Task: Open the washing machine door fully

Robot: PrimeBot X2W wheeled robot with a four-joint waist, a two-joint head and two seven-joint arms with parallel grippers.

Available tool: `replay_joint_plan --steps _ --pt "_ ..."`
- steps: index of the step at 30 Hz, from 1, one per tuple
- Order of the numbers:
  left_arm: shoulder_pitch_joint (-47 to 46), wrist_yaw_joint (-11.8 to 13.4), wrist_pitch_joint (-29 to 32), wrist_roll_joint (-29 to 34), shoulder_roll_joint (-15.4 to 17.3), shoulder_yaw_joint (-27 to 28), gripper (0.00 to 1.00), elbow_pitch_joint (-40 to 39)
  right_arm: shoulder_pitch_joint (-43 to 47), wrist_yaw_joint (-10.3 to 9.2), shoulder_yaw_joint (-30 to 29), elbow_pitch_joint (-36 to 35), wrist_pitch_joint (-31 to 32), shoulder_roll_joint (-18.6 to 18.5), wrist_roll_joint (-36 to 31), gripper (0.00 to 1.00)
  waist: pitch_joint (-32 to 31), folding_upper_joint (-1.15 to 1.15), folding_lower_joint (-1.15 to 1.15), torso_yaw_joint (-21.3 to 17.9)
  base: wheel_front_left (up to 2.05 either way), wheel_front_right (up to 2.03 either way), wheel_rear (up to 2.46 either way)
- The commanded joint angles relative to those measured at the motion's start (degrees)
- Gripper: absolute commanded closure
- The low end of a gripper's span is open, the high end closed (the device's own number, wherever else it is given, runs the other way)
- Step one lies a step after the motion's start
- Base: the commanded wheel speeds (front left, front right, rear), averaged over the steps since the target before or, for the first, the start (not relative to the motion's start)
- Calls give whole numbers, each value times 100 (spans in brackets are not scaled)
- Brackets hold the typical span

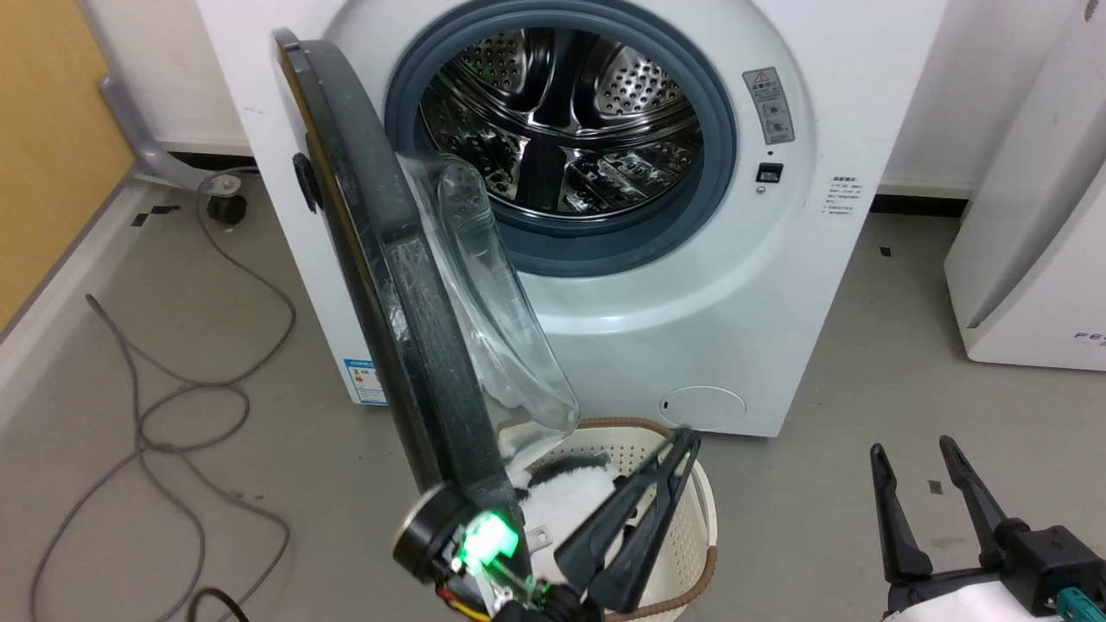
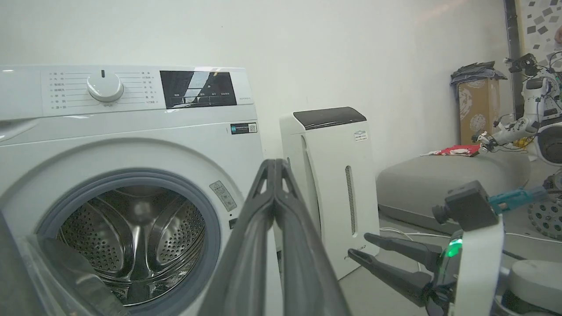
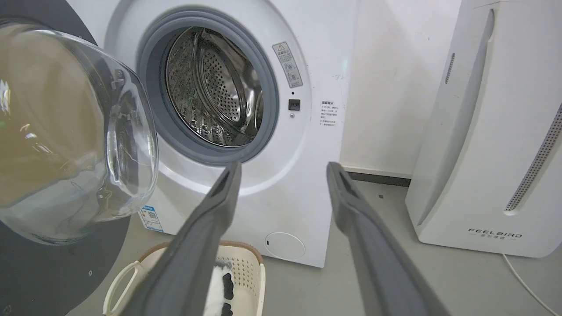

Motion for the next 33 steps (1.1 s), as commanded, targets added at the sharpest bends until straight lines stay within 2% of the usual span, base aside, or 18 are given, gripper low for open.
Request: replay_joint_plan --steps 1,11,20,33 --pt "160 22 -25 18 63 -35 100 98 116 5 -14 19 -25 28 39 0 12 0 0 32 0 0 0" --pt "516 234 -25 -99 173 94 100 748 106 5 -50 68 -25 28 26 0 99 0 0 150 0 0 0" --pt "554 323 -25 -246 150 329 100 1234 81 5 -76 104 -25 28 17 0 189 0 0 267 0 0 0" --pt "610 363 -25 -307 117 712 100 1487 73 5 -104 164 -25 28 60 0 242 0 0 865 0 0 0"
